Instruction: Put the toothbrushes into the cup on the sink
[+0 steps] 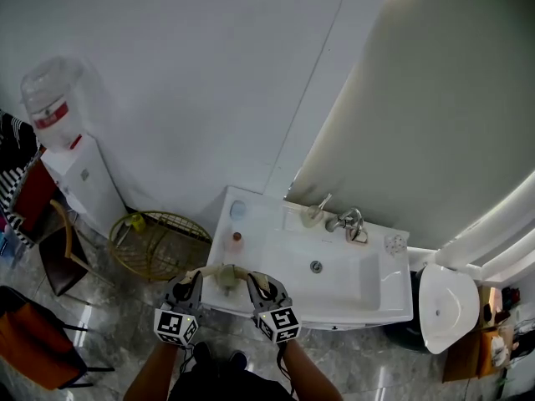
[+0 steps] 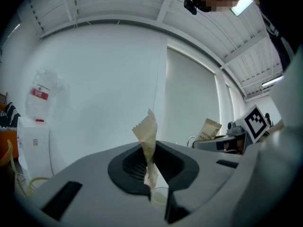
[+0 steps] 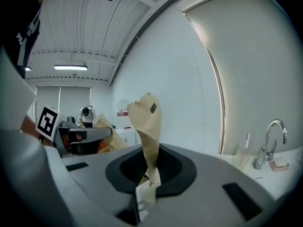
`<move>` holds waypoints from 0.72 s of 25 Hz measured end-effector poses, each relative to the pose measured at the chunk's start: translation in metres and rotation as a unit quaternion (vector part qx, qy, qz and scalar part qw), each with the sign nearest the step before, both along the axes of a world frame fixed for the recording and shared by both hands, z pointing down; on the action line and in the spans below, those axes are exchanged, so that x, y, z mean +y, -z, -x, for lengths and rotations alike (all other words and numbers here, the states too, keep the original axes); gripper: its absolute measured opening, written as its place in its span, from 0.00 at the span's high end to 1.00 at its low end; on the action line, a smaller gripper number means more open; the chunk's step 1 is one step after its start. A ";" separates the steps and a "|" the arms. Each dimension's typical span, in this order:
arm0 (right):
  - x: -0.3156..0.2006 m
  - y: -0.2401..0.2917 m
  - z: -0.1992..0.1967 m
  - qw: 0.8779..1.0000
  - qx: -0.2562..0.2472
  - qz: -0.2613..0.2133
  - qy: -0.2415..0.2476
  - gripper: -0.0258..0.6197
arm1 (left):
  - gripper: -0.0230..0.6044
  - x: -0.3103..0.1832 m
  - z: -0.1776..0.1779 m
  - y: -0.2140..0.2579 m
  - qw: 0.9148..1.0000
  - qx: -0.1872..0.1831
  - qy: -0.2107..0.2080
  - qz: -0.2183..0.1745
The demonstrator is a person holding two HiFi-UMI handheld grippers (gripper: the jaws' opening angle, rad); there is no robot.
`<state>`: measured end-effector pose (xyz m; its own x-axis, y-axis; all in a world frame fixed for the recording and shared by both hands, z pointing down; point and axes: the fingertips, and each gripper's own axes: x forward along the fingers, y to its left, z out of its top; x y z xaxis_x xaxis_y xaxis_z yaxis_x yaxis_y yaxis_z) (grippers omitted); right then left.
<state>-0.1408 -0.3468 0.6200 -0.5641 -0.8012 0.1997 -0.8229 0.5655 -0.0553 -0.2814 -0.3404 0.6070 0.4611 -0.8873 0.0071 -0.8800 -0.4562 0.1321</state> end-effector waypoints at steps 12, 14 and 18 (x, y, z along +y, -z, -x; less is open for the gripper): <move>-0.016 -0.077 0.008 0.999 -0.014 0.048 -0.010 0.89 | 0.89 -0.018 -0.014 -0.042 0.999 -0.012 -0.031 0.020; -0.019 -0.086 0.008 0.998 -0.010 0.057 -0.015 0.89 | 0.89 -0.019 -0.018 -0.047 0.999 -0.014 -0.034 0.029; -0.020 -0.096 0.005 0.997 0.001 0.074 -0.021 0.89 | 0.89 -0.016 -0.022 -0.050 0.998 -0.022 -0.037 0.044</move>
<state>-0.1459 -0.3668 0.7157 -0.5307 -0.7853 0.3189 -0.8455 0.5168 -0.1344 -0.2597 -0.3559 0.6567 0.5232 -0.8456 0.1058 -0.8499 -0.5088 0.1369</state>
